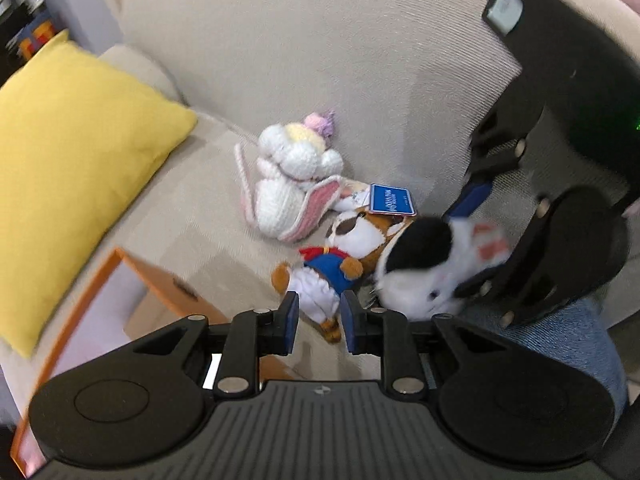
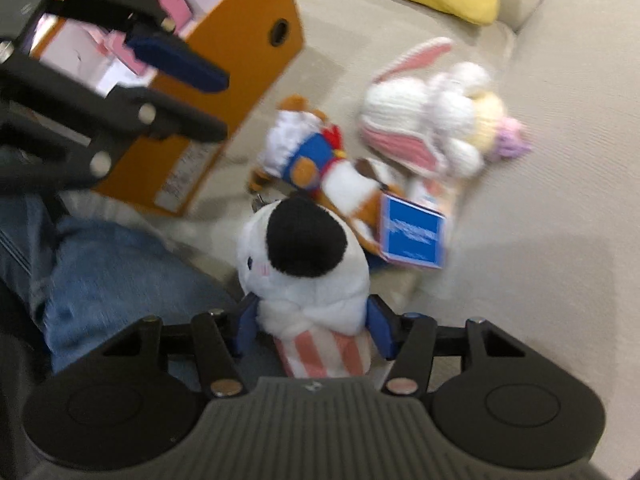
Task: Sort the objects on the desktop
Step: 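Grasp white-black plush with right tool while left tool grasps brown dog plush, then carry white-black plush with right tool while left tool carries brown dog plush to box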
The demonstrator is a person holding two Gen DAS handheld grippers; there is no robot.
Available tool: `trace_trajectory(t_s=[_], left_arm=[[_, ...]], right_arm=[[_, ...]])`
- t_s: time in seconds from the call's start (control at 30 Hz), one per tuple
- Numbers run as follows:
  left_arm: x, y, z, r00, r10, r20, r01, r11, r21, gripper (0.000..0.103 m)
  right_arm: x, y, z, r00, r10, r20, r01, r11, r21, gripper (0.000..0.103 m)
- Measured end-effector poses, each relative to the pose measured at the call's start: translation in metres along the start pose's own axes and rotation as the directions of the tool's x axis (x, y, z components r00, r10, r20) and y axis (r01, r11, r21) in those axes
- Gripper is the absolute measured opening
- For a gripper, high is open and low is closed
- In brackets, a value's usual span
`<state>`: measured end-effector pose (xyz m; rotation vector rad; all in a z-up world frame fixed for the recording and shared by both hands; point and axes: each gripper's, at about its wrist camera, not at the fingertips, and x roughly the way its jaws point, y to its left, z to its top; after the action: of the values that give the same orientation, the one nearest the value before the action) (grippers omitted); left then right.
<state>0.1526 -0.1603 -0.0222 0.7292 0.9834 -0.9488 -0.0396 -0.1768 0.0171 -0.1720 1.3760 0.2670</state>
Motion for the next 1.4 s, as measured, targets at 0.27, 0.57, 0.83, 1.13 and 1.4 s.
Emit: trace_trajectory(t_s=[0.27, 0.57, 0.83, 1.13, 1.4], left_arm=[[0.039, -0.024, 0.025, 1.000, 0.004, -0.026, 0.001, 0.979, 0.205, 0.052], [0.082, -0.042, 0.025, 0.996, 0.027, -0.083, 0.012, 0.902, 0.431, 0.052], [0.099, -0.038, 0.021, 0.996, 0.025, -0.081, 0.015, 0.889, 0.458, 0.050], [0.091, -0.037, 0.014, 0.997, 0.049, -0.054, -0.024, 0.922, 0.386, 0.039], [0.048, -0.012, 0.031, 0.999, 0.027, -0.019, -0.024, 0.988, 0.152, 0.038]], right_arm=[[0.004, -0.015, -0.013, 0.999, -0.024, -0.029, 0.025, 1.000, 0.018, 0.059], [0.011, -0.024, -0.001, 0.999, 0.009, -0.040, -0.009, 1.000, 0.014, 0.059], [0.020, -0.027, 0.003, 0.997, 0.063, -0.040, -0.061, 0.996, 0.061, 0.059], [0.014, -0.026, 0.002, 0.997, 0.071, -0.033, -0.068, 0.994, 0.080, 0.058], [-0.034, -0.037, -0.006, 0.996, 0.030, 0.080, -0.041, 0.990, 0.138, 0.058]])
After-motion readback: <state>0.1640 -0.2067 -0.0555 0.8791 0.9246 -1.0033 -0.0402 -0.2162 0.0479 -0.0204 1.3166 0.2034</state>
